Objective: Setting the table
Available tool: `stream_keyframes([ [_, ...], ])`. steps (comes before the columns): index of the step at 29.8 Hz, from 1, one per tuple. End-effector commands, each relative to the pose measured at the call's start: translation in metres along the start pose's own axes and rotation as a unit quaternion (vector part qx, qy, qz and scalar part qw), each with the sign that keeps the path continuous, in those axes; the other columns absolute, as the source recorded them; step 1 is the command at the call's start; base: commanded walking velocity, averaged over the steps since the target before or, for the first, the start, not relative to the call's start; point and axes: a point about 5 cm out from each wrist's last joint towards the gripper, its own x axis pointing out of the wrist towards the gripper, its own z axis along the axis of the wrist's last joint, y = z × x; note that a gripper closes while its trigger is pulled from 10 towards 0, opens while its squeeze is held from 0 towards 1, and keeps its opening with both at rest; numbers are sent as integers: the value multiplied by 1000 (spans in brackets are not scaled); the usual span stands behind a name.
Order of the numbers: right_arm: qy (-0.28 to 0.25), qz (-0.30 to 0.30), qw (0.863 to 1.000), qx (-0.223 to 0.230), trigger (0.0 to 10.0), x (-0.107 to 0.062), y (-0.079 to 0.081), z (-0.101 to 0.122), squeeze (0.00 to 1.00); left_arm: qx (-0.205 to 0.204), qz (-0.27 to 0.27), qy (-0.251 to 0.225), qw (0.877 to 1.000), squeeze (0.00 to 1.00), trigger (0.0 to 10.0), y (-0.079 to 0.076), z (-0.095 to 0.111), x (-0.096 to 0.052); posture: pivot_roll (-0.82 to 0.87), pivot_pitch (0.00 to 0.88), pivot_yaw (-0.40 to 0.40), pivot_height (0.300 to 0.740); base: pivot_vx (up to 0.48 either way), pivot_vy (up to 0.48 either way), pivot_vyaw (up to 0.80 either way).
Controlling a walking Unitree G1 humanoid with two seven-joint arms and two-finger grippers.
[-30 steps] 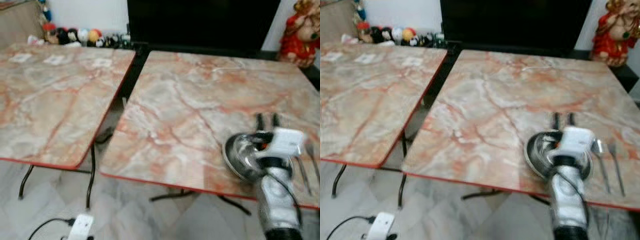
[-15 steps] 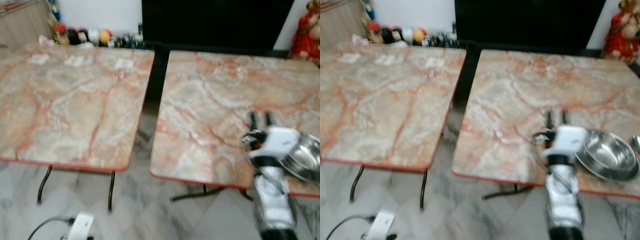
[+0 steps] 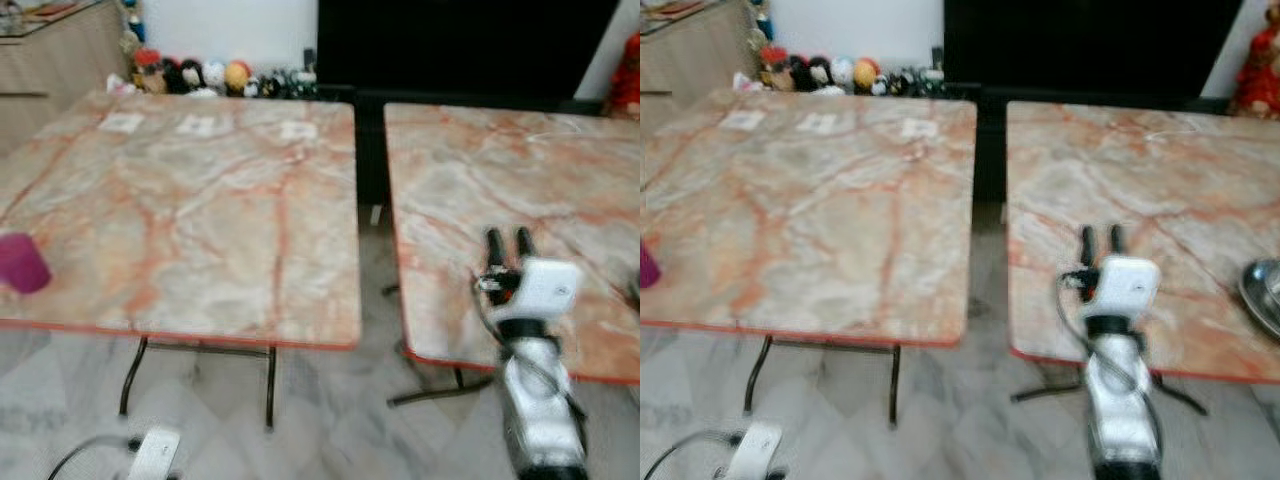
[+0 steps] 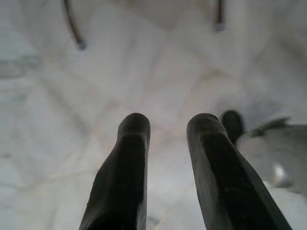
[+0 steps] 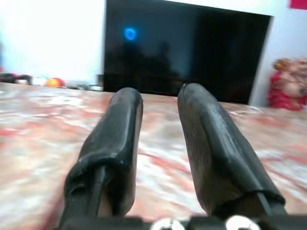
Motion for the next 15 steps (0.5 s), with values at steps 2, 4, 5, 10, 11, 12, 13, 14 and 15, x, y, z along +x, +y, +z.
stream_keyframes([
  [2,-3,-11,1000,-9,10000,1,-9,3,0,-2,-8,3,1000,0,10000,-5,-2,0,51,0,-17,740,0,480,0],
  [4,-2,-10,1000,-8,10000,-1,-8,3,0,-3,-9,3,1000,0,10000,-7,-2,0,55,0,-18,740,0,480,0],
  [5,-1,-10,1000,-8,10000,-1,-8,3,0,-4,-9,3,1000,0,10000,-8,-2,0,55,0,-18,740,0,480,0],
  [10,3,-6,1000,-8,10000,-2,-6,2,0,-2,-17,-2,1000,0,10000,-24,3,3,55,0,-16,740,0,480,0],
  [11,3,-6,1000,-9,10000,-2,-5,2,0,-2,-19,-4,1000,0,10000,-27,6,3,55,0,-16,740,0,480,0],
  [12,4,-5,1000,-11,10000,-2,-5,1,0,-1,-21,-6,1000,0,10000,-31,8,4,55,0,-16,740,0,480,0],
  [13,4,-5,1000,-11,10000,-2,-5,1,0,-1,-21,-6,1000,0,10000,-31,8,4,55,0,-16,740,0,480,0],
  [14,4,-2,1000,-15,10000,-2,-5,1,0,-1,-23,-9,1000,0,10000,-36,11,5,56,0,-17,740,0,480,0],
  [15,5,2,1000,-20,10000,-2,-4,1,0,0,-25,-11,1000,0,10000,-39,13,5,57,0,-17,740,0,480,0],
])
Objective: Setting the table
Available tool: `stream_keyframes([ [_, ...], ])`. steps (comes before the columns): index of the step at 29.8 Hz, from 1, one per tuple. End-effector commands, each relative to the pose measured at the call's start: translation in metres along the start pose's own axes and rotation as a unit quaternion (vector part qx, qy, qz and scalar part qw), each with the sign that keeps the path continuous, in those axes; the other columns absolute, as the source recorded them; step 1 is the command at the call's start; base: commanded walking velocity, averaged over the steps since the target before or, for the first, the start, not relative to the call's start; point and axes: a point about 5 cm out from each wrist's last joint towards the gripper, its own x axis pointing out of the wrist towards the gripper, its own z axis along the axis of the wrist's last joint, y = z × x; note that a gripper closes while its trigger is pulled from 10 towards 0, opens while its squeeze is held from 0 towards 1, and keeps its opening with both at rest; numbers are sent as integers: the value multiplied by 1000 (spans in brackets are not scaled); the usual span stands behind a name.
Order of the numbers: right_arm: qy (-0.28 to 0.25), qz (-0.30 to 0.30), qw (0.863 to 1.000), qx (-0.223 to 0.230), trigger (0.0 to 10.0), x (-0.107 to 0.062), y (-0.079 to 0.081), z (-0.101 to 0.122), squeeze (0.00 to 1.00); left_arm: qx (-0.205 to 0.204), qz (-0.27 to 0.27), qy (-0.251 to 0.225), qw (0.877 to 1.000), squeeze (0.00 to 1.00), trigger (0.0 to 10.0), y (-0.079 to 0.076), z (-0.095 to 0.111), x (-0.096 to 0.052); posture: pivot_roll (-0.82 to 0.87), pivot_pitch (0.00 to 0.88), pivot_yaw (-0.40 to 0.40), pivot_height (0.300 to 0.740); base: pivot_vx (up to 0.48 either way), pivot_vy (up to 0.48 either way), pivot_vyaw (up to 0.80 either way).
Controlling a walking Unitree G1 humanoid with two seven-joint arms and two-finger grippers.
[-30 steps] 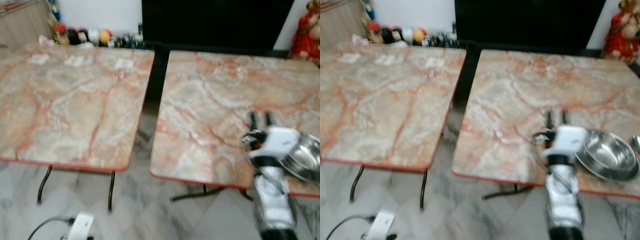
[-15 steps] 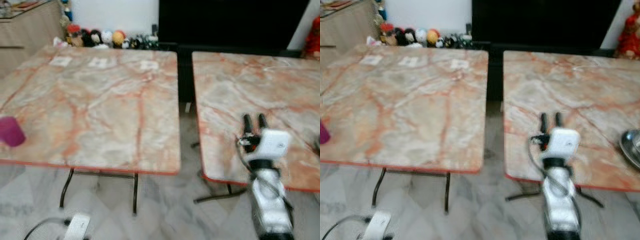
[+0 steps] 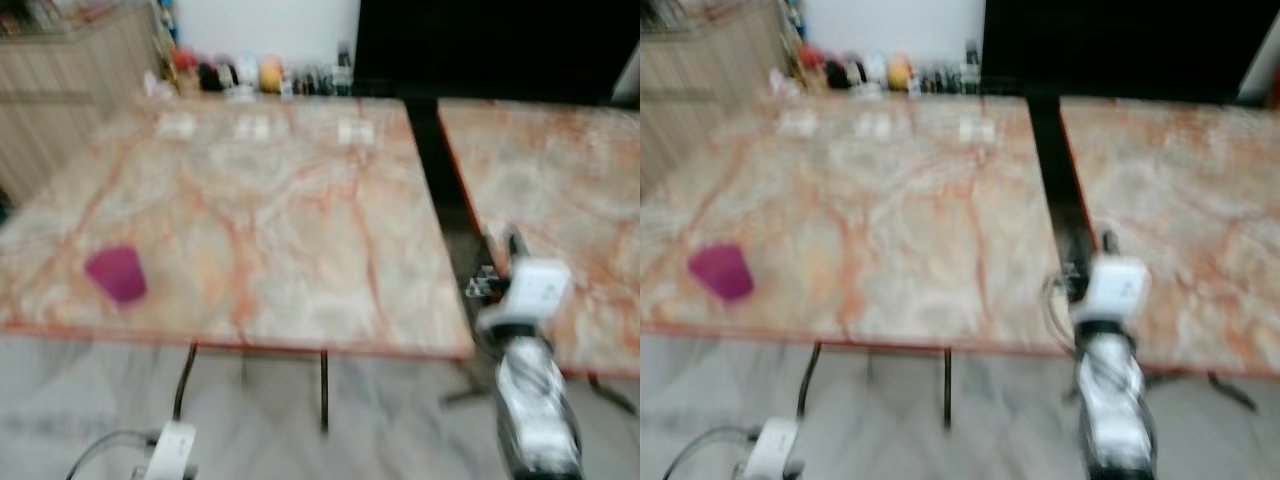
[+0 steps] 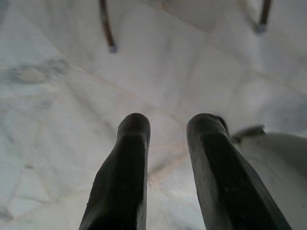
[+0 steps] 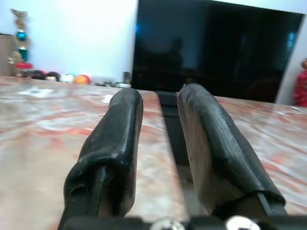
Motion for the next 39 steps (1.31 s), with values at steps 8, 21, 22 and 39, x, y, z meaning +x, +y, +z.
stream_keyframes([
  [8,-5,-8,1000,-13,10000,1,-13,4,0,10,-17,-13,1000,0,10000,-32,20,6,56,3,-15,740,0,480,377],
  [21,-2,-8,1000,-12,10000,2,-10,3,0,7,-7,-4,1000,0,10000,-16,10,3,62,0,-16,740,0,480,0],
  [22,-2,-8,1000,-12,10000,2,-10,3,0,7,-7,-4,1000,0,10000,-15,10,3,62,0,-16,740,0,480,0],
  [39,49,-238,961,-135,10000,-48,-76,-7,0,7,1,-1,1000,0,10000,8,-14,-5,55,0,-29,740,0,74,0],
])
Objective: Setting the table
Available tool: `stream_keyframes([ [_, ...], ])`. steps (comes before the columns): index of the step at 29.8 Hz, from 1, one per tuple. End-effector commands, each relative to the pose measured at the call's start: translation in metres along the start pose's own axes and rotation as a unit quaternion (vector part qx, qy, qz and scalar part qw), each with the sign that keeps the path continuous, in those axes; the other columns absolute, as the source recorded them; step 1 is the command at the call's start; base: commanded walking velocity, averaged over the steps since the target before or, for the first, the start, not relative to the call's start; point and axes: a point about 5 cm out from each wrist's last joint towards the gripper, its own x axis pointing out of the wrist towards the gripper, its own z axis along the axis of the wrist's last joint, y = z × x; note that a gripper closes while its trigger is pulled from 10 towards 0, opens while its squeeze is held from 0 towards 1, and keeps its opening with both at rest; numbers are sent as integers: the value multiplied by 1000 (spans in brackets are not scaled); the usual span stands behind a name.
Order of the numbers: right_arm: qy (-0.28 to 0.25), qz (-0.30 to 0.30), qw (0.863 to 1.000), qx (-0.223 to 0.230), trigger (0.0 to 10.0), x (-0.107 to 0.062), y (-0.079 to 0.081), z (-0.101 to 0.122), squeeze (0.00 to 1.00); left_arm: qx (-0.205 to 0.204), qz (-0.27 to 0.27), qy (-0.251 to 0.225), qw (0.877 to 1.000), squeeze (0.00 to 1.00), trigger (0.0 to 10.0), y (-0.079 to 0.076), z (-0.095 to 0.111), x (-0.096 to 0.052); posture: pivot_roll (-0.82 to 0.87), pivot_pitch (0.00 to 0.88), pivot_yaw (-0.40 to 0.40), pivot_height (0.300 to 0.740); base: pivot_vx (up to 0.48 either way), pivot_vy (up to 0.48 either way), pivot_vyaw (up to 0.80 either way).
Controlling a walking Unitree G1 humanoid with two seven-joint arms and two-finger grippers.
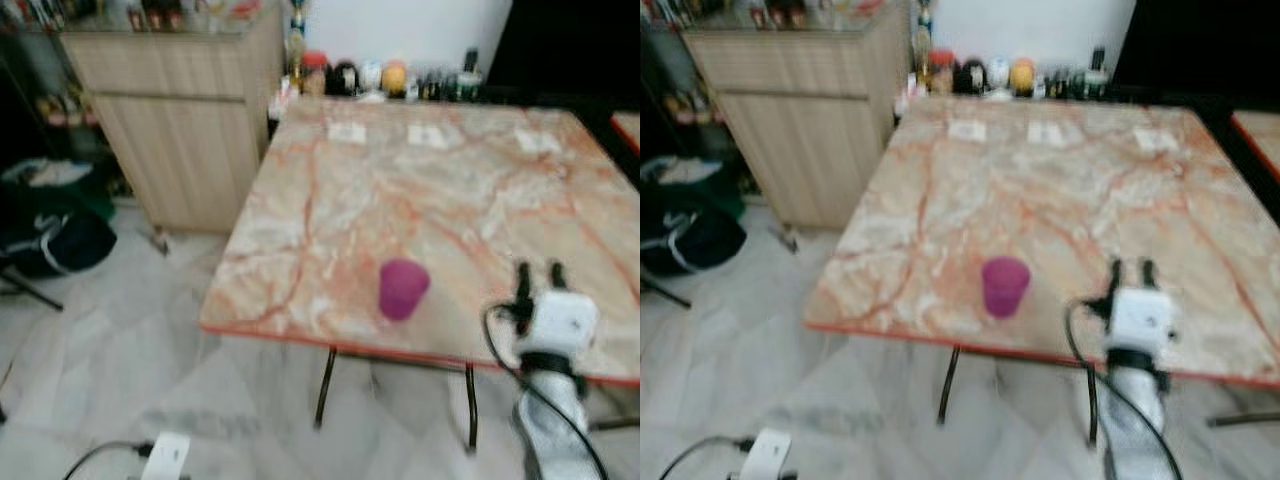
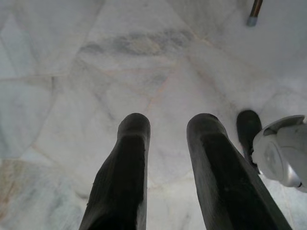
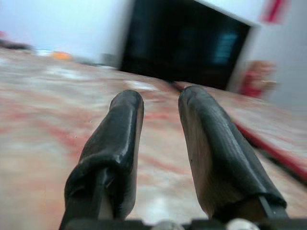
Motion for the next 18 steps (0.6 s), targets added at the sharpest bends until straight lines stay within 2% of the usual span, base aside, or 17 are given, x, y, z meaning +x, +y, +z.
stream_keyframes([
  [1,24,-67,997,-10,10000,-1,-23,-5,0,2,-5,-4,1000,0,10000,-1,1,0,55,0,-29,740,0,0,0],
  [3,72,-122,990,-7,10000,-6,-39,-20,0,2,-5,-5,1000,0,10000,0,1,0,52,0,-32,740,0,0,0],
  [4,72,-122,990,-7,10000,-6,-39,-20,0,2,-5,-5,1000,0,10000,0,1,0,52,0,-32,740,0,0,0],
  [5,95,-157,983,-6,10000,-10,-49,-27,0,2,-6,-6,1000,0,10000,0,1,0,55,0,-34,740,0,0,0],
  [7,130,-219,966,-38,10000,-19,-66,-37,0,-1,-5,-8,1000,0,10000,0,2,0,59,0,-40,740,0,0,0],
  [8,155,-252,954,-50,10000,-25,-75,-43,0,-2,-5,-9,1000,0,10000,0,3,0,59,0,-41,740,0,0,0],
  [9,162,-261,950,-46,10000,-27,-76,-45,0,-1,-6,-10,1000,0,10000,-1,4,1,59,0,-41,740,0,0,0],
  [10,165,-267,949,-44,10000,-28,-77,-46,0,-1,-6,-11,1000,0,10000,-2,4,1,56,0,-42,740,0,0,0],
  [12,209,-288,934,-31,10000,-37,-80,-59,0,1,-9,-13,1000,0,10000,-6,7,2,54,0,-42,740,0,0,0],
  [13,273,-276,921,11,10000,-45,-73,-78,0,2,-11,-15,1000,0,10000,-10,8,2,54,0,-42,740,0,0,0],
  [15,327,-263,906,60,10000,-54,-63,-96,0,2,-12,-17,1000,0,10000,-12,10,3,54,0,-42,740,0,0,0],
  [16,327,-263,906,60,10000,-54,-63,-96,0,2,-12,-17,1000,0,10000,-12,10,3,54,0,-42,740,0,0,0],
  [17,371,-227,899,58,10000,-60,-54,-108,0,2,-11,-18,1000,0,10000,-12,10,3,53,0,-42,740,0,0,0],
  [18,410,-212,886,54,10000,-67,-48,-119,0,2,-11,-19,1000,0,10000,-13,10,3,53,0,-42,740,0,0,0],
])
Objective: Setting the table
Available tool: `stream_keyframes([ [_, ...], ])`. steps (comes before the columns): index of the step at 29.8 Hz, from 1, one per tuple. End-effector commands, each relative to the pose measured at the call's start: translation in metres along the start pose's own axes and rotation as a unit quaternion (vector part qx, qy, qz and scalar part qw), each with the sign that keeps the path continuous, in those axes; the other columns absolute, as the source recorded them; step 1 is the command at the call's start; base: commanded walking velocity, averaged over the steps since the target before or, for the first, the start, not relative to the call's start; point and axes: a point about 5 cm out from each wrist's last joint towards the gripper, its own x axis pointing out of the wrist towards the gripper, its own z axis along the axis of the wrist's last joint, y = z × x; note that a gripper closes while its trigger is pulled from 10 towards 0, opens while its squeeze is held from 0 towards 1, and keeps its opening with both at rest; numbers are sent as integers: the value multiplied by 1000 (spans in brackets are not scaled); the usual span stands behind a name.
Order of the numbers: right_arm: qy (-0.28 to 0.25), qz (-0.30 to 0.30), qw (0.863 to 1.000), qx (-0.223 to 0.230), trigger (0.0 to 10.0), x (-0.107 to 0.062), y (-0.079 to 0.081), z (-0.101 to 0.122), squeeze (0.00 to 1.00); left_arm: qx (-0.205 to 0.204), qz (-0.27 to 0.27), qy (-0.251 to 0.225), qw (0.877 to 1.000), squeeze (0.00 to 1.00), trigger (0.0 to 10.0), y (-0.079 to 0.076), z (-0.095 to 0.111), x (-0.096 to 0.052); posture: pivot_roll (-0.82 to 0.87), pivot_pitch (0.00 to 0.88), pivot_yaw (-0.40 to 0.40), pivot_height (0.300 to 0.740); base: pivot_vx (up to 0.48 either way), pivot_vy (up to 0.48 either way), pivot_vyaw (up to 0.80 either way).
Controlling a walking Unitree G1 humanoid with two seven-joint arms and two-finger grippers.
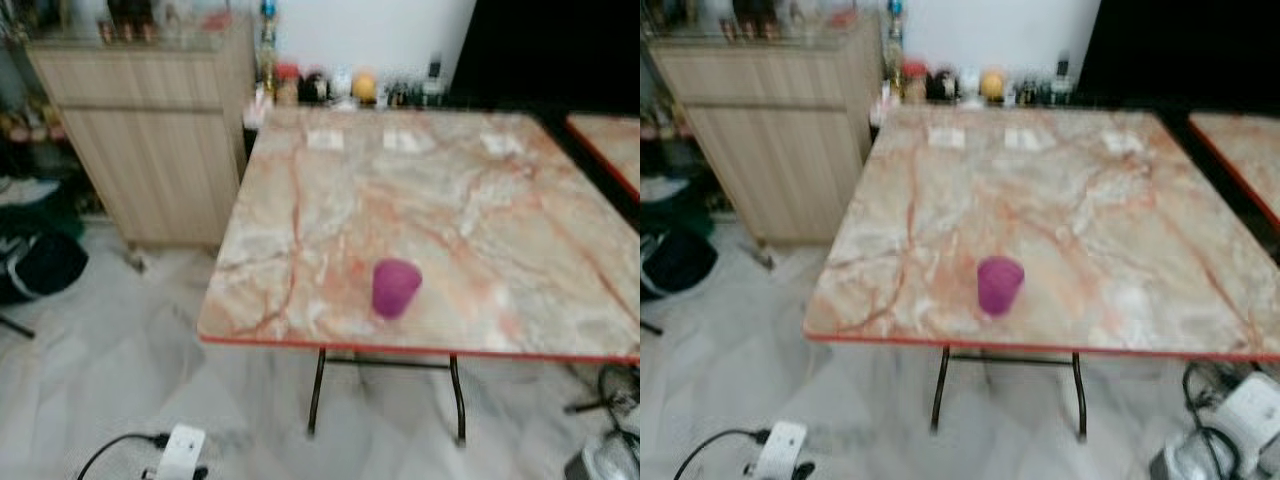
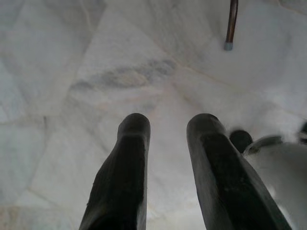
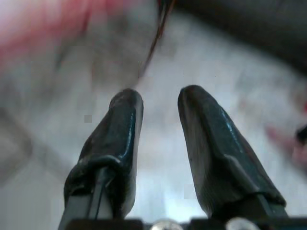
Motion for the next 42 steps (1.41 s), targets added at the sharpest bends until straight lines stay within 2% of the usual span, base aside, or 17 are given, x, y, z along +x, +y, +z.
stream_keyframes([
  [1,53,23,998,-18,10000,4,2,-15,0,1,-4,2,1000,0,10000,-5,-1,0,53,0,-42,740,0,0,0],
  [3,93,63,993,-36,10000,5,12,-27,0,1,-4,1,1000,0,10000,-5,-1,0,50,0,-41,740,0,0,0],
  [5,106,86,990,-44,10000,3,18,-32,0,2,-4,1,1000,0,10000,-6,0,0,50,0,-41,740,0,0,0],
  [7,123,154,976,-89,10000,-2,34,-42,0,1,-4,0,1000,0,10000,-5,0,0,43,0,-33,740,0,0,0],
  [9,127,239,949,-162,10000,-11,50,-56,0,4,-7,-3,1000,0,10000,-7,2,1,46,0,-31,740,0,0,0],
  [11,115,276,927,-227,10000,-17,54,-67,0,4,-8,-7,1000,0,10000,-7,4,1,46,0,-27,740,0,0,0],
  [12,116,307,907,-263,10000,-22,54,-77,0,5,-8,-9,1000,0,10000,-7,5,2,46,0,-27,740,0,0,0],
  [13,128,317,897,-280,10000,-25,52,-84,0,5,-8,-10,1000,0,10000,-7,6,2,51,0,-22,740,0,0,0],
  [14,152,325,881,-309,10000,-31,44,-98,0,6,-7,-12,1000,0,10000,-6,7,2,54,0,-23,740,0,0,0],
  [17,173,330,865,-338,10000,-36,35,-111,0,7,-6,-12,1000,0,10000,-5,7,2,54,0,-23,740,0,0,0],
  [26,172,350,870,-301,10000,-45,36,-119,0,17,-5,-9,1000,0,10000,-1,4,1,59,0,-15,740,0,-123,0],
  [29,169,360,857,-327,10000,-48,35,-123,0,15,-5,-13,1000,0,10000,-3,4,1,69,0,-19,740,0,-306,0],
  [38,155,352,870,-309,10000,-49,39,-121,0,19,-4,-14,1000,0,10000,-1,6,1,73,0,-19,740,0,-402,0],
  [42,154,353,869,-310,10000,-50,40,-121,0,20,3,-19,1000,0,10000,4,9,1,69,0,-20,740,0,-230,0],
])
